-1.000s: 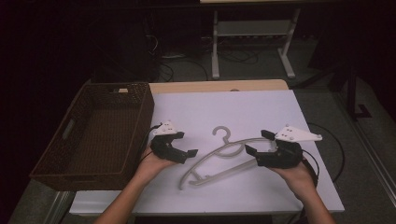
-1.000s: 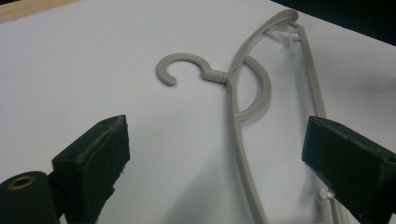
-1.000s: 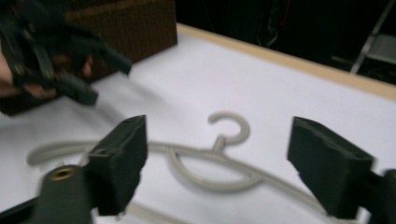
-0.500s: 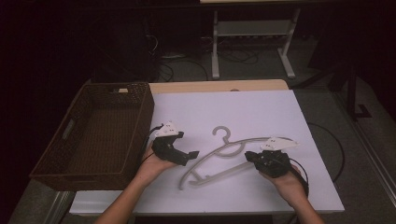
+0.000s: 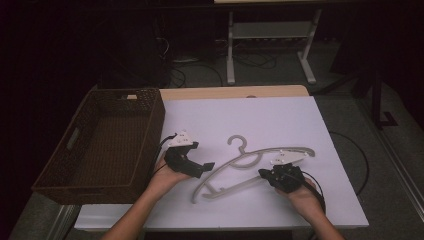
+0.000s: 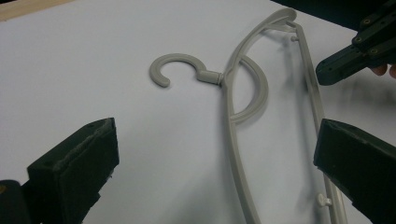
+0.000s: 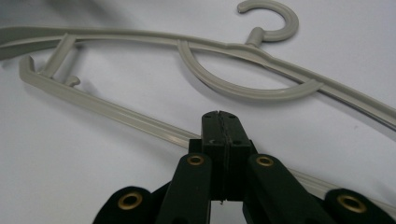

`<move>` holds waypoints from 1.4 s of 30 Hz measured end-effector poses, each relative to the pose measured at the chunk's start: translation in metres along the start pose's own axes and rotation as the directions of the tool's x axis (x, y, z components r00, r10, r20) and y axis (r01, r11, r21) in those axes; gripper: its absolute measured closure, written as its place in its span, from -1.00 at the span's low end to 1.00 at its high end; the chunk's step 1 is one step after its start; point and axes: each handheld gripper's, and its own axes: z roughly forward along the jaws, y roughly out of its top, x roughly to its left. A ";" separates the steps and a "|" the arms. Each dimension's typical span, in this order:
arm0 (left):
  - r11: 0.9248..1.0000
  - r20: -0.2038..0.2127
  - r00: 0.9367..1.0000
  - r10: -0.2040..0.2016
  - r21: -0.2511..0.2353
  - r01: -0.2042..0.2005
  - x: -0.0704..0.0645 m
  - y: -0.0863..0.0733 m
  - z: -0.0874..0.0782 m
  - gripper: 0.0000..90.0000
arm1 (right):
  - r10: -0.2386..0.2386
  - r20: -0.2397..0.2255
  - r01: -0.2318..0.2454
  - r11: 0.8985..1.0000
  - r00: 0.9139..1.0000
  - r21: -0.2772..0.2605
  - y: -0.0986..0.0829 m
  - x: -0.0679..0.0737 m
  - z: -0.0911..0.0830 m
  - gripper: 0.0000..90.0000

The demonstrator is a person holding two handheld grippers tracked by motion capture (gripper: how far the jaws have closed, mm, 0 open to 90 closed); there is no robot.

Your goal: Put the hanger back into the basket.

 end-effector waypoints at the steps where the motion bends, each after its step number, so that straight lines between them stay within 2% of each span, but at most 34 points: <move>1: 1.000 0.001 1.000 -0.002 0.000 0.002 0.000 0.000 0.000 -1.00 | 0.002 -0.001 -0.002 1.000 1.000 0.003 0.000 0.000 0.001 0.99; 4: 1.000 0.001 1.000 -0.002 0.001 0.002 0.000 0.000 0.000 -1.00 | 0.005 0.002 -0.005 1.000 1.000 0.016 0.000 0.000 0.002 0.99; 6: 1.000 0.002 1.000 -0.002 0.003 0.002 0.000 0.000 0.001 -1.00 | -0.016 0.004 0.016 1.000 1.000 0.025 -0.001 -0.001 0.005 0.99; 15: 1.000 0.002 1.000 -0.003 0.009 0.003 0.000 0.000 0.001 -1.00 | -0.027 0.018 0.025 0.996 0.999 0.084 -0.003 0.002 0.012 0.99; 19: 1.000 0.008 1.000 -0.001 0.012 0.001 -0.001 0.000 0.003 -1.00 | -0.020 0.015 0.019 0.996 1.000 0.091 -0.004 0.001 0.014 0.99; 21: 1.000 0.011 1.000 -0.001 0.013 0.001 -0.002 0.000 0.004 -1.00 | -0.032 0.021 0.030 0.994 0.999 0.103 -0.005 0.002 0.016 0.99; 26: 0.999 0.023 1.000 0.012 0.032 -0.013 -0.004 0.000 0.013 -1.00 | -0.034 0.021 0.032 0.994 0.999 0.102 -0.005 0.003 0.017 0.99; 28: 0.999 0.041 0.999 0.015 0.044 -0.017 -0.006 0.002 0.021 -0.99 | -0.032 0.022 0.029 0.994 0.999 0.102 -0.005 0.002 0.017 0.99; 32: 0.998 0.053 0.998 0.017 0.052 -0.020 -0.007 0.005 0.031 -0.87 | -0.032 0.023 0.029 0.994 0.999 0.104 -0.005 0.002 0.017 0.99; 37: 0.997 0.093 0.996 0.005 0.081 -0.012 -0.007 0.007 0.051 -0.66 | -0.030 0.023 0.028 0.994 0.999 0.103 -0.005 0.002 0.017 0.99; 42: 0.990 0.144 0.989 0.011 0.137 -0.031 -0.007 0.003 0.063 -0.28 | -0.028 0.023 0.025 0.994 0.999 0.102 -0.005 0.002 0.017 0.99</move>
